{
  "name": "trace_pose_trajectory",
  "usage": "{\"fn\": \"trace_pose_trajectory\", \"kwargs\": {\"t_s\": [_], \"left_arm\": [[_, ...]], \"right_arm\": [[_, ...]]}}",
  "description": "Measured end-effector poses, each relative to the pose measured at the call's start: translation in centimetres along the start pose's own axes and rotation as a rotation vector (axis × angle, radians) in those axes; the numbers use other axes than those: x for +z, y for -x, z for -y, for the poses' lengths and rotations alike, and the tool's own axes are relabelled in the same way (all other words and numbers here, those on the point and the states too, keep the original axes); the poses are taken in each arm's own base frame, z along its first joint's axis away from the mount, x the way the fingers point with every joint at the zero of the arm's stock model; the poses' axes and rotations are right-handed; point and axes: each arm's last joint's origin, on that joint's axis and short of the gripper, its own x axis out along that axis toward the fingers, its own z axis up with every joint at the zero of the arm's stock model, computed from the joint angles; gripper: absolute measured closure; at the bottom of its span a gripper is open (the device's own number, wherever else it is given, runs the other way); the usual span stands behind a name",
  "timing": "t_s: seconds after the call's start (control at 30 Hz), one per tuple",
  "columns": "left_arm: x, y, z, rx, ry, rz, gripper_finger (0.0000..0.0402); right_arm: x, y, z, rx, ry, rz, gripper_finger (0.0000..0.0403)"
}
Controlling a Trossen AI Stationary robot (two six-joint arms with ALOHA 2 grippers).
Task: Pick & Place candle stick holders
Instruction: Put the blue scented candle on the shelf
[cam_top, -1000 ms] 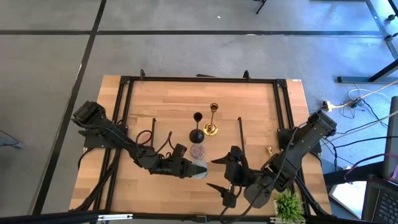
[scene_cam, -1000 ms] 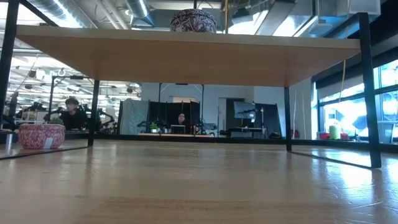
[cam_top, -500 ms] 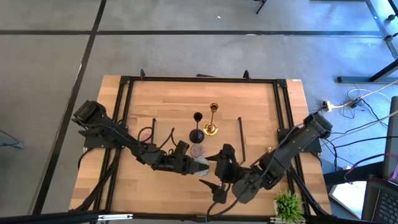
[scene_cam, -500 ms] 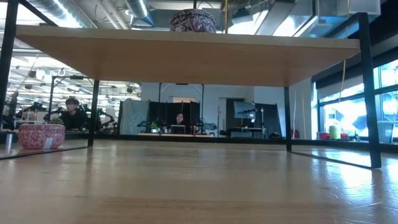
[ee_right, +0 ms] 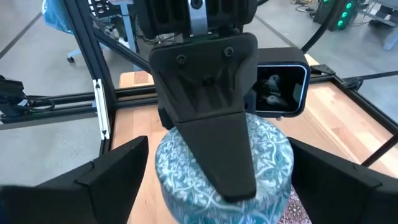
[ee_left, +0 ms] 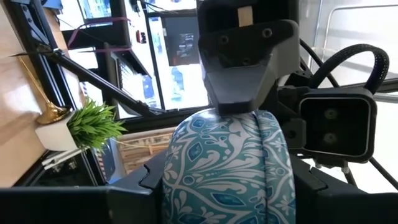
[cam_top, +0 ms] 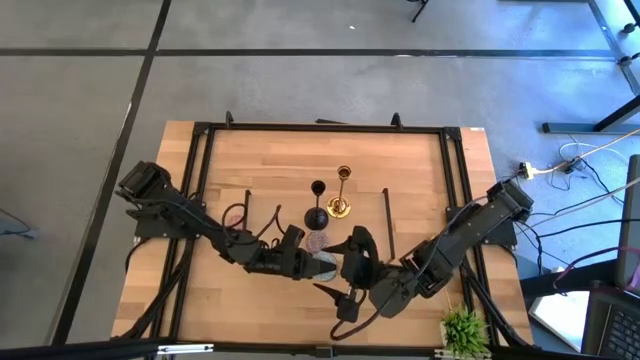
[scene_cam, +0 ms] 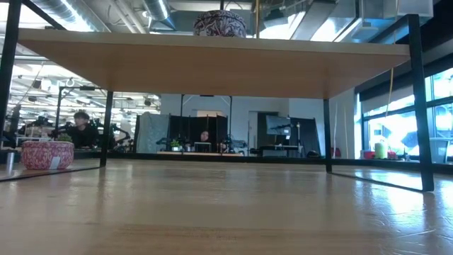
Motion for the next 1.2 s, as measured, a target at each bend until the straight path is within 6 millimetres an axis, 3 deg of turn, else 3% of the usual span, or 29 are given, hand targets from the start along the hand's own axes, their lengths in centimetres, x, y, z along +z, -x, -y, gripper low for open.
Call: {"fn": "trace_pose_trajectory", "kwargs": {"t_s": [0.47,0.77,1.07,1.2], "left_arm": [[0.0,0.0,0.0,-0.002,0.006,-0.003,0.0222],[0.0,0.0,0.0,-0.003,0.022,-0.008,0.0222],[0.0,0.0,0.0,-0.003,0.025,-0.015,0.022],[0.0,0.0,0.0,-0.001,0.005,-0.016,0.0192]], "right_arm": [[-0.3,-1.0,0.2,0.003,0.004,-0.023,0.004],[-0.1,-1.6,0.7,0.028,-0.005,-0.044,0.0108],[-0.1,-1.7,0.8,0.039,-0.014,-0.054,0.0108],[-0.1,-1.7,0.8,0.047,-0.036,-0.059,0.0108]]}}
